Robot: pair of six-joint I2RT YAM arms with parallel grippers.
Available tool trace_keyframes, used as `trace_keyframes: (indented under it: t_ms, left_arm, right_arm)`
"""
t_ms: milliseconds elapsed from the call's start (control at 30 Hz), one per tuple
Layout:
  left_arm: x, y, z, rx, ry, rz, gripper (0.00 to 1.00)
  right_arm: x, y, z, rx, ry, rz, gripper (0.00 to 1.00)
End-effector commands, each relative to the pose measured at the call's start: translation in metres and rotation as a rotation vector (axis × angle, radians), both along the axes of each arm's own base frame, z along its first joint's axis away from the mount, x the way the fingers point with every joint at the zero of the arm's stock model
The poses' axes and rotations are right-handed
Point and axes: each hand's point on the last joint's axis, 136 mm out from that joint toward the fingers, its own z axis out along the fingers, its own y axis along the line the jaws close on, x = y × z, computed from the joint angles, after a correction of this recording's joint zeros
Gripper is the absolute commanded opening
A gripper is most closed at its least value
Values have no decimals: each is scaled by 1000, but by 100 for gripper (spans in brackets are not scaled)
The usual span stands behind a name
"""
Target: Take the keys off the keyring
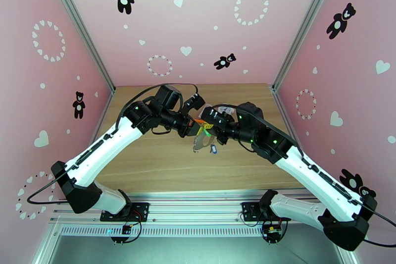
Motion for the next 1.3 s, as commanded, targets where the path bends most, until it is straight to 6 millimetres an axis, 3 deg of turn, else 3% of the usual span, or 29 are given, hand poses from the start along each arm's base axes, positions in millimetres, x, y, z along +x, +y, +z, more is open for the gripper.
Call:
trace_keyframes:
  t_ms: [0,233,367,467,633,733,967,1100,1200,1267]
  left_arm:
    - [-19,7,-4,2,152,54,0]
    - [-9,5,-22,58,220,120,0]
    - [-3,3,-32,154,221,82,0]
    - [0,14,-44,240,198,85,0]
    - [-7,13,-40,243,202,14,0]
    - [0,19,-48,328,178,15,0]
    - [-1,7,-35,250,158,-47,4]
    - [-2,4,-17,148,166,-61,20]
    - [-3,8,-2,90,140,-45,20]
    - [-4,11,8,52,107,-36,26]
  right_arm:
    - [-7,-2,-22,-71,79,24,0]
    - [-26,5,-39,-57,193,101,0]
    - [-20,7,-39,-52,231,63,0]
    - [-19,8,-41,-38,252,48,0]
    - [-13,6,-44,-19,252,12,0]
    - [-19,13,-42,17,276,56,0]
    - [-18,16,-45,31,323,43,0]
    - [-13,17,-47,40,374,25,0]
    - [-8,14,-48,48,408,-3,0]
    - [-6,11,-46,64,429,-17,0]
